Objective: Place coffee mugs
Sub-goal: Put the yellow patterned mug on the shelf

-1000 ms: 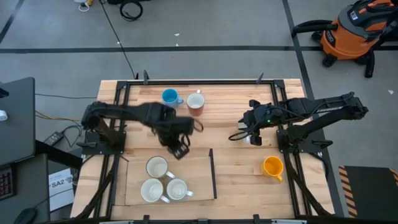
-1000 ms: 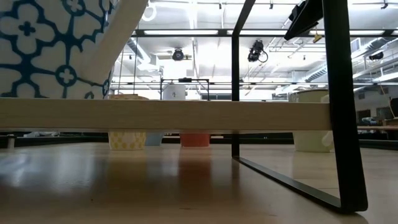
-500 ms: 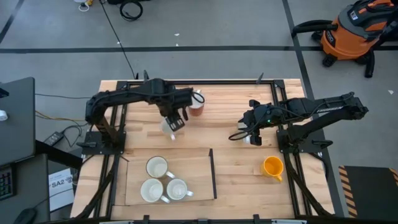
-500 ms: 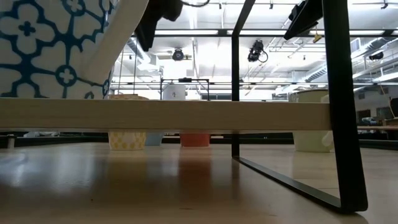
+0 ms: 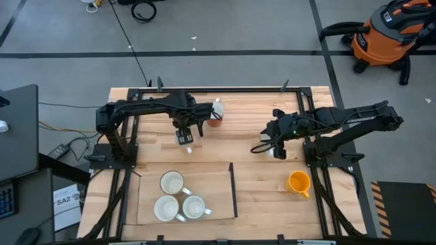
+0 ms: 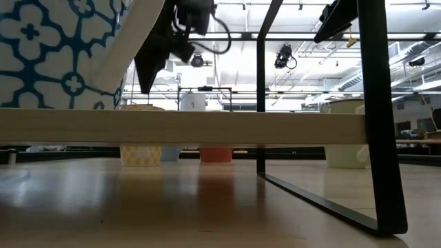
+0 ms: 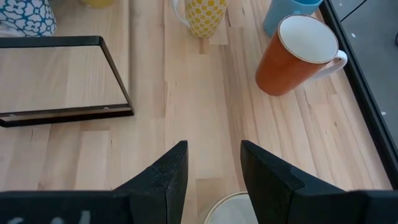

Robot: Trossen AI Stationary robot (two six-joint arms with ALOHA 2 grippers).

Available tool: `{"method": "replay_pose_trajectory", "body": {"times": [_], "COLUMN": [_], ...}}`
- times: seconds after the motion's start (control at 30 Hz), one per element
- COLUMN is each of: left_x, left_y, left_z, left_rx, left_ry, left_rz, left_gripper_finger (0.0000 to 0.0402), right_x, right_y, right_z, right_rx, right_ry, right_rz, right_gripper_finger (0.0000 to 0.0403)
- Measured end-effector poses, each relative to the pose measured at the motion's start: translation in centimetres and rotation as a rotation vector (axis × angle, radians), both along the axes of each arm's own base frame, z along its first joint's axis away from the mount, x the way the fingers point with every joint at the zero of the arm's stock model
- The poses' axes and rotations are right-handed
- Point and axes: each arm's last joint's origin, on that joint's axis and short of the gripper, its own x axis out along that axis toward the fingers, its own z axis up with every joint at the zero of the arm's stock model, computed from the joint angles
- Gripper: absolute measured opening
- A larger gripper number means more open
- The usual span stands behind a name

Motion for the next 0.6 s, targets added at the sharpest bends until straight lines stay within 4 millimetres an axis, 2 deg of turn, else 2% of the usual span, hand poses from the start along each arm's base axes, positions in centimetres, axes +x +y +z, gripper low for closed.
{"method": "replay_pose_trajectory", "body": {"times": [0.2, 0.43, 0.6], "left_x": [-0.1, -0.4, -0.3], "left_y": [0.8, 2.1, 2.1], "left_z": [-2.7, -4.2, -4.5], "left_rx": [0.025, 0.03, 0.009], "left_ry": [0.003, -0.024, -0.039], "left_rz": [-0.015, 0.025, 0.026], "left_gripper_finger": [0.0195, 0.0195, 0.0191], "right_x": [0.0, 0.0, 0.0], "right_y": [0.0, 0.0, 0.0], "right_z": [0.0, 0.0, 0.0], "right_rx": [0.0, -0.001, -0.001], "right_ry": [-0.002, -0.004, -0.004], "right_rz": [0.0, 0.002, 0.002], "right_gripper_finger": [0.0153, 0.0153, 0.0153]}}
